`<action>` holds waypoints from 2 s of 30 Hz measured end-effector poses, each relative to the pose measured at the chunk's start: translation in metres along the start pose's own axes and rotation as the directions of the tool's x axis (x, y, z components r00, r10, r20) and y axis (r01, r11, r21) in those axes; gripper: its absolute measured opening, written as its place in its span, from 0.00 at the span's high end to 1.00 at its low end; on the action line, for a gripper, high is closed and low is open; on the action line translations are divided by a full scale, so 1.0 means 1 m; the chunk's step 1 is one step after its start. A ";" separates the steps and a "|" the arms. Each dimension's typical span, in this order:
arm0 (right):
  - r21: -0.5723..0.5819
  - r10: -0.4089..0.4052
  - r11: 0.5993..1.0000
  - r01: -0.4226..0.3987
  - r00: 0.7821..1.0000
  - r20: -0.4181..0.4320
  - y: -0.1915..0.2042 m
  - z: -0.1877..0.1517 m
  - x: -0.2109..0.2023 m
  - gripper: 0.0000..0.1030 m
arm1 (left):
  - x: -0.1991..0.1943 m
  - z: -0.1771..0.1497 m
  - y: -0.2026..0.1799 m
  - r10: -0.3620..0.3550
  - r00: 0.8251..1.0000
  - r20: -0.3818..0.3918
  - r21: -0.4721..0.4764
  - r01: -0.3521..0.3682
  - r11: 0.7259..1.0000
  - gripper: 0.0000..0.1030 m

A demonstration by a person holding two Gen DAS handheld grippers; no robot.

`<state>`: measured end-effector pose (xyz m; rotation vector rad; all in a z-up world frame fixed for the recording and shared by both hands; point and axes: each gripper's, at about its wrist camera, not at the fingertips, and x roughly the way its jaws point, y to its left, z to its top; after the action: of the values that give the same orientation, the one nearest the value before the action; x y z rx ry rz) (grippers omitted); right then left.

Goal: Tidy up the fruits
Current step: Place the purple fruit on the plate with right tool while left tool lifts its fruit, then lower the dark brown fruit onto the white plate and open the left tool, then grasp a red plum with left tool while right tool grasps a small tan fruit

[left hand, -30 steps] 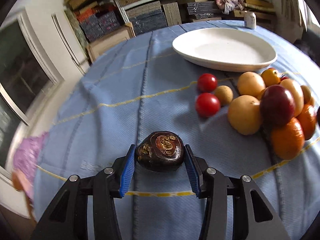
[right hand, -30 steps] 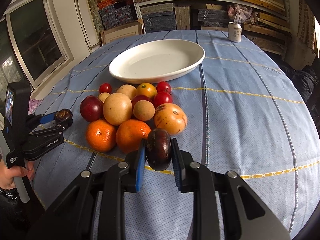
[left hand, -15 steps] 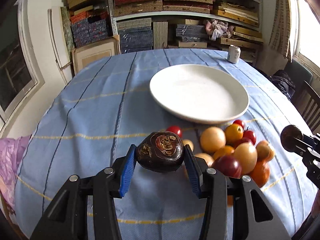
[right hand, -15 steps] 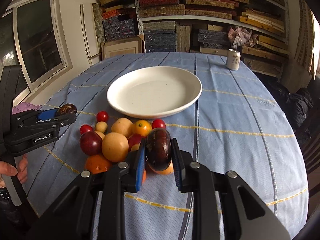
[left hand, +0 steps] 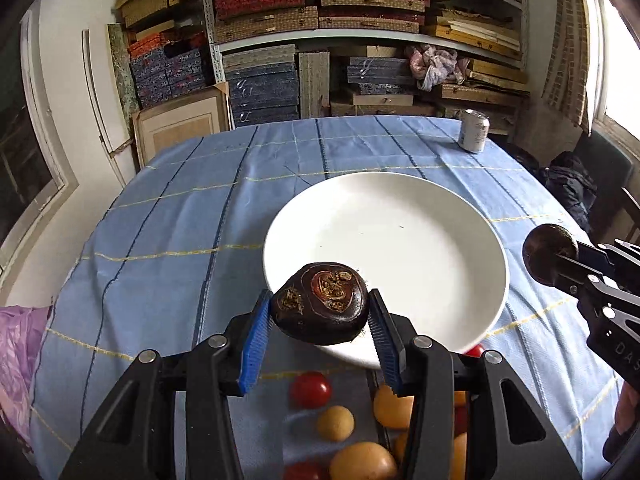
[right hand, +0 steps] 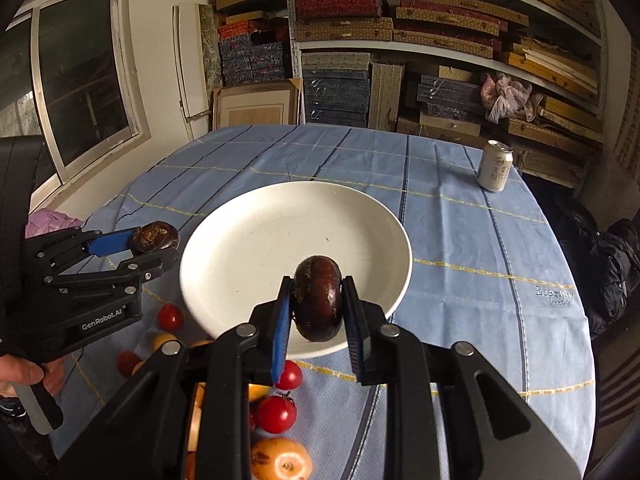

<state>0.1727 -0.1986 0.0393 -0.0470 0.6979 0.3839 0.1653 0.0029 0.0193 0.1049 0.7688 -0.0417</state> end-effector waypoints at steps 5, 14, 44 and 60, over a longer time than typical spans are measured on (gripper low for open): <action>-0.014 0.023 1.000 -0.024 0.999 -0.041 -0.002 0.004 0.031 0.77 | 0.028 0.008 0.005 -0.039 0.998 -0.045 -0.028 0.037 0.999 0.53; -0.005 0.020 1.000 -0.021 0.996 -0.092 -0.006 -0.002 0.060 0.77 | 0.051 0.000 0.007 -0.006 0.995 -0.096 -0.013 0.005 1.000 0.53; 0.068 -0.012 0.998 0.014 0.999 -0.035 -0.025 0.000 0.032 0.10 | 0.041 0.000 -0.003 -0.008 0.999 -0.032 0.003 0.008 1.000 0.03; 0.042 0.056 0.997 -0.057 0.998 0.034 0.025 -0.105 -0.054 0.05 | -0.051 -0.102 0.023 -0.033 0.999 0.010 -0.033 0.033 0.999 0.03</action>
<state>0.0611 -0.2113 -0.0051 0.0197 0.6763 0.4229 0.0598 0.0374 -0.0163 0.0601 0.7619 -0.0604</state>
